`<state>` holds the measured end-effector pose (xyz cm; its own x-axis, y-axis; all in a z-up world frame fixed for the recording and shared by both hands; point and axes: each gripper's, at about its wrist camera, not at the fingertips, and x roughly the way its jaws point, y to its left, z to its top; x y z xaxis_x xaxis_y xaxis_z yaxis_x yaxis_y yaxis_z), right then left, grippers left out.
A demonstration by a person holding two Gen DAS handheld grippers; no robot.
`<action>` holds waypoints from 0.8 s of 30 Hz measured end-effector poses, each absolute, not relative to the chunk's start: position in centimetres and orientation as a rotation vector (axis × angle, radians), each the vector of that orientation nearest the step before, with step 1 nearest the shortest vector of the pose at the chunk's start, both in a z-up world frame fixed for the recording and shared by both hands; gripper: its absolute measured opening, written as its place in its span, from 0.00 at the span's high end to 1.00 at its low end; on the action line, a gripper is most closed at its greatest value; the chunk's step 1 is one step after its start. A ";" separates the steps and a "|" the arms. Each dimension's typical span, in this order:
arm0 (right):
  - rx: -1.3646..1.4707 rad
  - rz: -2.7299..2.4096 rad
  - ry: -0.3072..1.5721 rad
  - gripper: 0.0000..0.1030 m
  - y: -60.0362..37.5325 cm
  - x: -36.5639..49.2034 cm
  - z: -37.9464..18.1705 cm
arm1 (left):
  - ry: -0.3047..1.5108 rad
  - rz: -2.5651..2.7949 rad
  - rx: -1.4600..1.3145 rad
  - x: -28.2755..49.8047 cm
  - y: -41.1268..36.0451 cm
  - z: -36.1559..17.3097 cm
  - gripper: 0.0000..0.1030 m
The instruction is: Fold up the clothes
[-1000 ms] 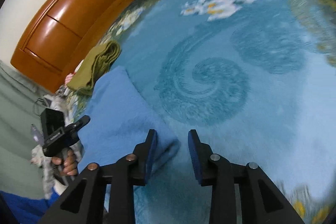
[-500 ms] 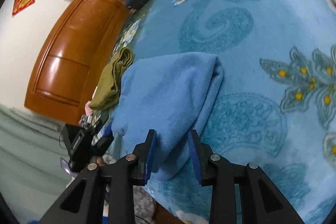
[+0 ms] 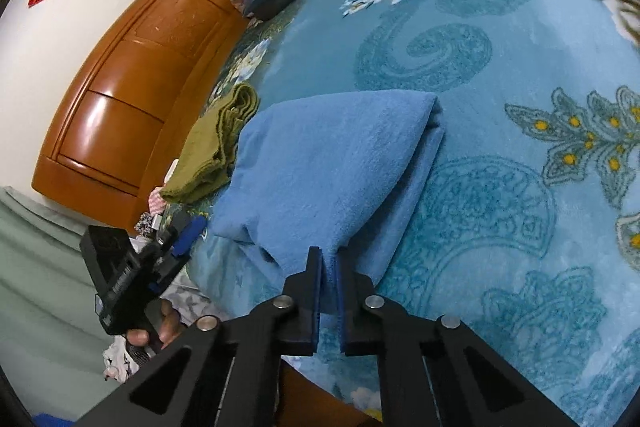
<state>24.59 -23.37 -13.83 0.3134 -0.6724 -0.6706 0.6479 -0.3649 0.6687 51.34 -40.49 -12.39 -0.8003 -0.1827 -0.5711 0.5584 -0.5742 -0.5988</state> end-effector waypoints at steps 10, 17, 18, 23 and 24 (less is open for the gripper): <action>1.396 -1.374 -0.037 0.94 -23.0 24.7 -14.3 | 1.185 -2.360 0.636 51.6 -40.6 -13.2 0.91; 1.365 -1.368 -0.031 0.94 -23.1 24.6 -13.2 | 1.159 -2.422 0.570 52.0 -41.3 -11.3 0.95; 1.351 -1.366 -0.028 0.94 -23.1 24.6 -12.8 | 1.149 -2.433 0.550 52.2 -41.5 -10.9 0.95; 1.283 -1.387 0.031 0.94 -23.1 25.5 -12.2 | 1.153 -2.387 0.550 53.5 -42.6 -12.0 0.95; 1.306 -1.386 0.037 0.94 -23.1 25.7 -13.1 | 1.177 -2.361 0.567 53.7 -42.8 -12.8 0.95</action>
<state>25.69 -23.07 -13.10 0.2962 -0.6698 -0.6809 0.7052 -0.3274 0.6289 53.66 -42.83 -12.84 -0.8195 -0.2004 -0.5369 0.5494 -0.5413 -0.6365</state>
